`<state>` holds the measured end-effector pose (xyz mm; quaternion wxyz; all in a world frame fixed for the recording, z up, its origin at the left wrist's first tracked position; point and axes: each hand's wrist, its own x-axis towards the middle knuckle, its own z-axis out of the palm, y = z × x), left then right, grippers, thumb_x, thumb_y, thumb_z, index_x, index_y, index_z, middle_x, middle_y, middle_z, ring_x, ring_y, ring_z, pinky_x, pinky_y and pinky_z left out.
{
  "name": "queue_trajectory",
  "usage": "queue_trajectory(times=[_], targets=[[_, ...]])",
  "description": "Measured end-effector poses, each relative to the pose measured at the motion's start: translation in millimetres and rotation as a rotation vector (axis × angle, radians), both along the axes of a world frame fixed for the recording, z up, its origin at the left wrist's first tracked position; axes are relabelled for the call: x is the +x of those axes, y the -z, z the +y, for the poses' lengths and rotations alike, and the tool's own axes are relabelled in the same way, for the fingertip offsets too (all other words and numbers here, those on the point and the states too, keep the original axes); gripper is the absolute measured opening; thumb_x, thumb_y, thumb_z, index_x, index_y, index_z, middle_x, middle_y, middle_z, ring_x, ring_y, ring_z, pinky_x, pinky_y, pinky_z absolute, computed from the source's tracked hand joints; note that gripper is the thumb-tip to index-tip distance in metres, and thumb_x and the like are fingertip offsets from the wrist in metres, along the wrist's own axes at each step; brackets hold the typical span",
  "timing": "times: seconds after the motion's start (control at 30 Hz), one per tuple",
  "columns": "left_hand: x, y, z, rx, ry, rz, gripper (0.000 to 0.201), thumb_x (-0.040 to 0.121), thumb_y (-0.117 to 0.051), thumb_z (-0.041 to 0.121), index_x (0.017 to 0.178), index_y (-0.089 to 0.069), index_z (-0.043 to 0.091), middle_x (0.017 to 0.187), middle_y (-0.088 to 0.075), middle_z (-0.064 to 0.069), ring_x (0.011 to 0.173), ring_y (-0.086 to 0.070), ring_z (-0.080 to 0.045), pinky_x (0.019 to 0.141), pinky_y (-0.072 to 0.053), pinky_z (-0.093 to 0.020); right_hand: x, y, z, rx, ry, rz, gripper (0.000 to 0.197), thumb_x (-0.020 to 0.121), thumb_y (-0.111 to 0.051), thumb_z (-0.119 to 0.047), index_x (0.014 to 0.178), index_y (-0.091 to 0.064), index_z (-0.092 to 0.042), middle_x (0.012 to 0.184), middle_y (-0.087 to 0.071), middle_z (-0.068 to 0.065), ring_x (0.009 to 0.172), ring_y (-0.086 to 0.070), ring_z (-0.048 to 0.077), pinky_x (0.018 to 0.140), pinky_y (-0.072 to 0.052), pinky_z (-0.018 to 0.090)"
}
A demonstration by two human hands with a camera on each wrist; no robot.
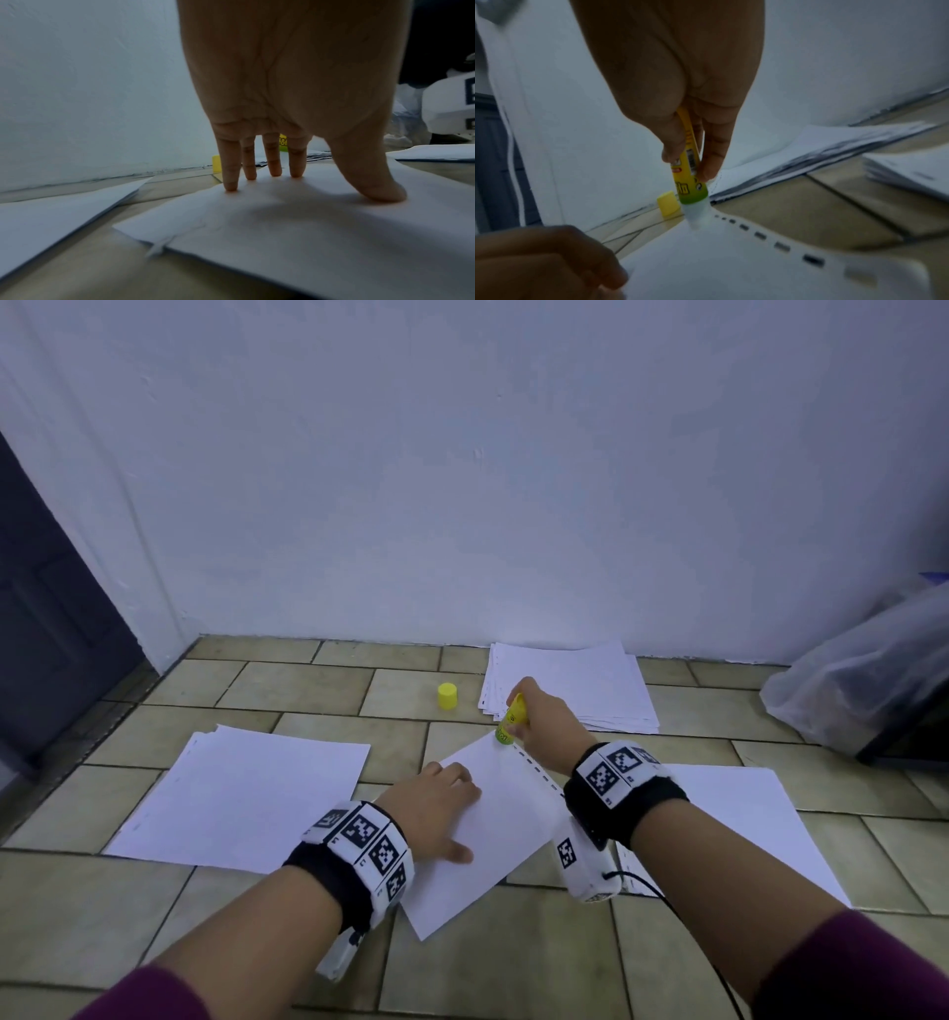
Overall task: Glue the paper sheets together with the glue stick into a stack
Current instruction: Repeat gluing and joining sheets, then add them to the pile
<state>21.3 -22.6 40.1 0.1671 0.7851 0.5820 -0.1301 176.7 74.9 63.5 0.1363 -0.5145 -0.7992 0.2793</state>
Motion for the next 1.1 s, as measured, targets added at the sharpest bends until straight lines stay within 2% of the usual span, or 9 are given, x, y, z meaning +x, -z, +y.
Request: queue_trajectory(times=[0.1, 0.23, 0.4, 0.5, 0.63, 0.8, 0.93, 1.0, 1.1], targets=[[0.2, 0.2, 2.3, -0.002, 0.011, 0.029, 0.076, 0.086, -0.062, 0.05, 0.147, -0.029, 0.02, 0.151, -0.022, -0.001, 0.135, -0.025, -0.022, 0.107, -0.036, -0.042, 11.5, -10.2, -4.5, -0.024, -0.069, -0.106, 0.025, 0.093, -0.051, -0.005, 0.117, -0.042, -0.006, 0.101, -0.057, 0.015, 0.084, -0.051, 0.025, 0.07, -0.044, 0.034], [0.3, -0.4, 5.5, -0.002, 0.027, 0.059, 0.072, 0.087, -0.064, 0.044, 0.146, -0.03, 0.019, 0.149, -0.025, -0.001, 0.132, -0.029, -0.023, 0.104, -0.039, -0.041, 34.1, -18.9, -17.6, -0.048, -0.152, -0.227, 0.026, 0.094, -0.054, -0.01, 0.117, -0.042, -0.009, 0.097, -0.051, 0.007, 0.083, -0.047, 0.022, 0.07, -0.038, 0.028], [0.0, -1.4, 9.2, 0.004, 0.035, 0.091, 0.065, 0.091, -0.061, 0.033, 0.146, -0.03, 0.022, 0.147, -0.027, 0.001, 0.131, -0.031, -0.021, 0.101, -0.041, -0.039, 56.7, -24.1, -26.4, -0.091, -0.176, -0.284, 0.022, 0.093, -0.055, -0.011, 0.111, -0.044, -0.011, 0.098, -0.051, 0.003, 0.085, -0.048, 0.021, 0.06, -0.037, 0.022], [-0.2, -0.4, 9.1, 0.009, 0.047, 0.078, 0.069, 0.09, -0.061, 0.033, 0.148, -0.024, 0.027, 0.146, -0.028, 0.001, 0.129, -0.032, -0.021, 0.102, -0.041, -0.039, 65.8, -22.3, -22.6, -0.146, -0.121, -0.294, 0.022, 0.092, -0.058, -0.016, 0.105, -0.04, -0.012, 0.096, -0.049, 0.003, 0.085, -0.049, 0.021, 0.067, -0.04, 0.026], [-1.5, 0.1, 5.8, 0.004, 0.063, 0.089, 0.078, 0.086, -0.062, 0.05, 0.149, -0.019, 0.034, 0.137, -0.033, -0.002, 0.125, -0.035, -0.021, 0.104, -0.036, -0.038, 77.5, -10.1, -9.9, -0.322, 0.158, 0.164, 0.013, 0.092, -0.057, -0.009, 0.088, -0.044, -0.008, 0.071, -0.057, 0.01, 0.054, -0.054, 0.019, 0.052, -0.045, 0.024], [-1.0, 1.9, -3.0, 0.066, 0.041, 0.07, 0.081, 0.076, -0.065, 0.064, 0.134, -0.035, 0.015, 0.135, -0.029, -0.004, 0.125, -0.031, -0.021, 0.099, -0.035, -0.033, 78.9, -1.9, -3.6, -0.497, 0.306, 0.576, 0.02, 0.096, -0.049, -0.004, 0.076, -0.052, -0.002, 0.067, -0.053, 0.013, 0.038, -0.048, 0.011, 0.04, -0.039, 0.018], [-0.9, 4.3, -3.5, 0.036, 0.005, 0.006, 0.066, 0.089, -0.055, 0.053, 0.142, -0.031, 0.022, 0.152, -0.018, 0.0, 0.137, -0.021, -0.019, 0.106, -0.034, -0.038, 66.7, -0.5, -3.2, -0.445, 0.319, 0.611, 0.018, 0.095, -0.052, -0.005, 0.077, -0.051, -0.005, 0.069, -0.054, 0.013, 0.044, -0.049, 0.014, 0.043, -0.041, 0.019], [-1.9, 2.7, -1.8, 0.036, -0.014, 0.039, 0.064, 0.093, -0.051, 0.049, 0.147, -0.026, 0.026, 0.155, -0.016, 0.001, 0.14, -0.019, -0.019, 0.107, -0.035, -0.039, 56.8, 0.7, -3.0, -0.384, 0.34, 0.603, 0.01, 0.093, -0.056, -0.005, 0.087, -0.049, -0.005, 0.072, -0.056, 0.012, 0.048, -0.053, 0.016, 0.048, -0.045, 0.022], [-3.7, 1.7, -1.0, 0.037, -0.057, 0.034, 0.066, 0.092, -0.055, 0.047, 0.148, -0.026, 0.027, 0.153, -0.021, 0.002, 0.14, -0.021, -0.018, 0.105, -0.037, -0.036, 40.0, 2.8, -3.8, -0.272, 0.339, 0.561, 0.016, 0.089, -0.061, -0.005, 0.098, -0.047, -0.005, 0.076, -0.058, 0.01, 0.056, -0.056, 0.02, 0.058, -0.048, 0.029]])
